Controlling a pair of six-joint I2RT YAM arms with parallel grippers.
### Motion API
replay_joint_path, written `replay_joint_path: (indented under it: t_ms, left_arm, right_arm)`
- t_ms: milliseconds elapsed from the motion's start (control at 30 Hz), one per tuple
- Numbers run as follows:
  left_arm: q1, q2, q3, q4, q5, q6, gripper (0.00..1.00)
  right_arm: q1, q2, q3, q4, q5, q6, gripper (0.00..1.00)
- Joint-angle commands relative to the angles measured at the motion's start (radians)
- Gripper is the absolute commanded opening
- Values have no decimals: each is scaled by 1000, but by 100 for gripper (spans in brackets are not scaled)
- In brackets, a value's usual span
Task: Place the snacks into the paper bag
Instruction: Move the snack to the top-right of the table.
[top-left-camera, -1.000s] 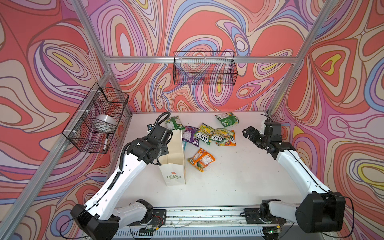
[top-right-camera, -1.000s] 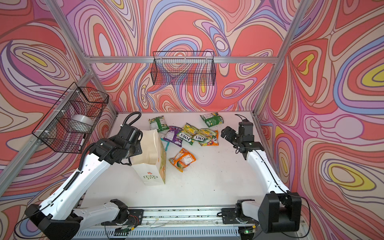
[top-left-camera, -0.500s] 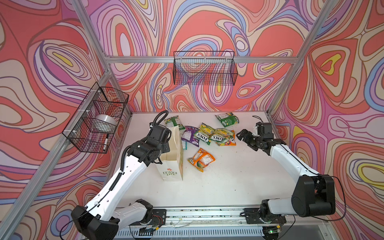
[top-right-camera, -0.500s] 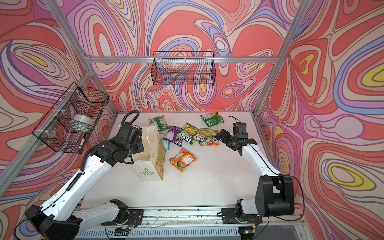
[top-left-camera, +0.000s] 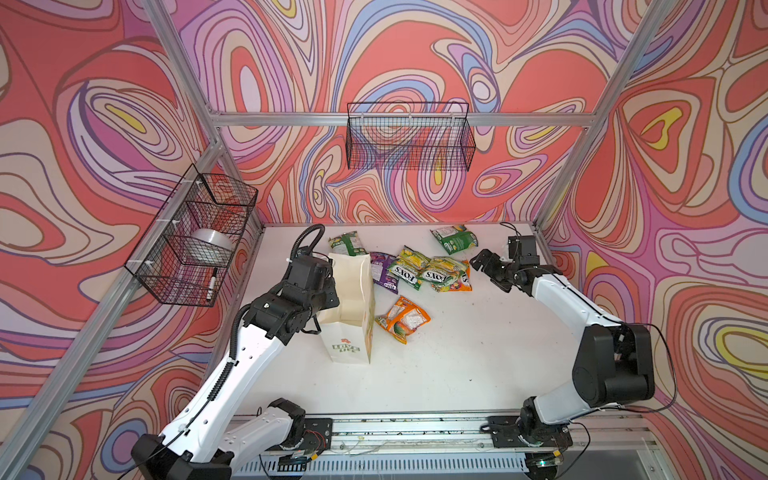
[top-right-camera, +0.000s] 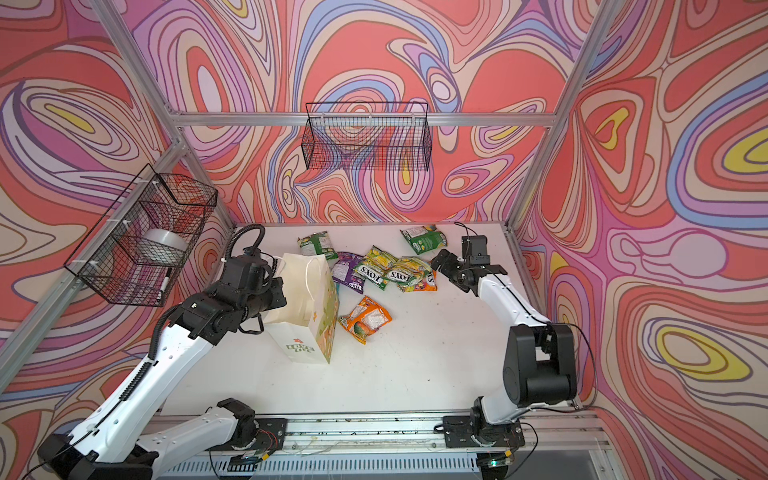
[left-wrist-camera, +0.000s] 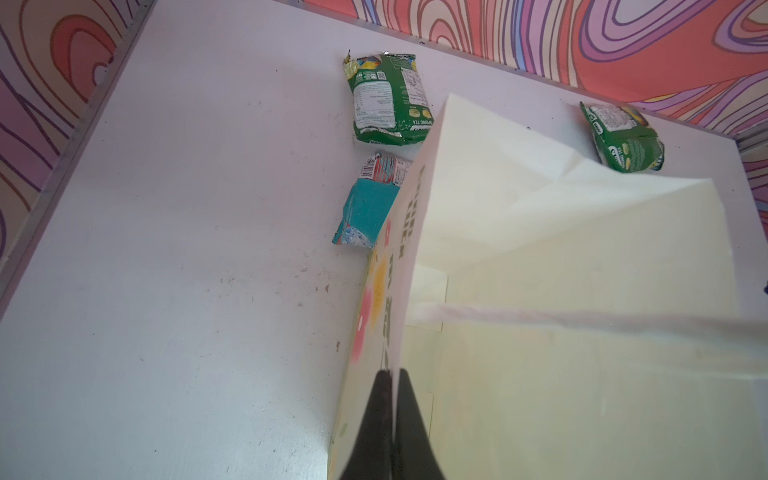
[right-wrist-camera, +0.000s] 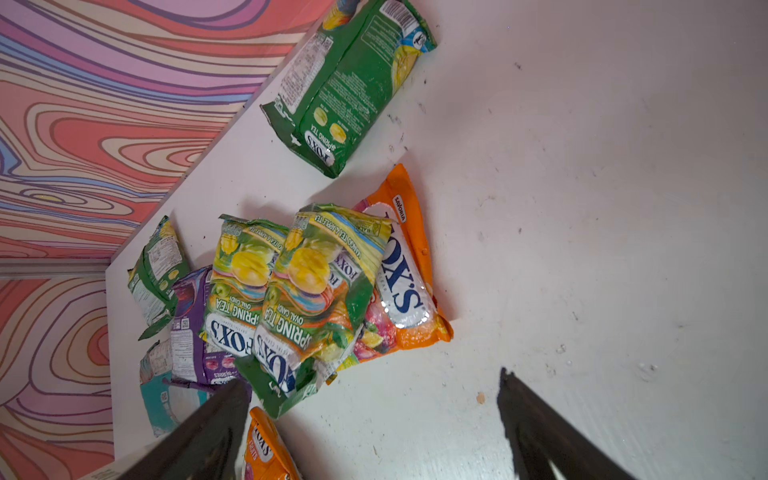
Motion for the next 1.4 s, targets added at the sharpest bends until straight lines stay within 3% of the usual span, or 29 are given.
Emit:
replay_joint_path:
  t_ms: [0, 200, 467, 800, 967, 1200, 1367]
  left_arm:
    - [52, -29, -27, 47, 67, 13, 0]
    - [137, -6, -24, 63, 222, 4, 0]
    - [145, -3, -23, 64, 246, 6, 0]
    - [147, -22, -30, 76, 258, 8, 0]
    - [146, -19, -29, 75, 262, 10, 0]
    - [152, -15, -30, 76, 267, 8, 0]
    - [159, -15, -31, 76, 269, 9, 0]
  right_arm:
    - [5, 83, 79, 28, 77, 5, 97]
    - [-12, 416, 366, 37, 119, -56, 98]
    - [-20, 746, 775, -123, 187, -100, 98]
    - [-20, 945, 1012, -187, 206, -148, 98]
    - [-19, 1057, 1190, -362, 238, -140, 98]
    - [-20, 996, 1069, -380, 338, -110, 87]
    - [-20, 982, 1023, -378, 317, -124, 63]
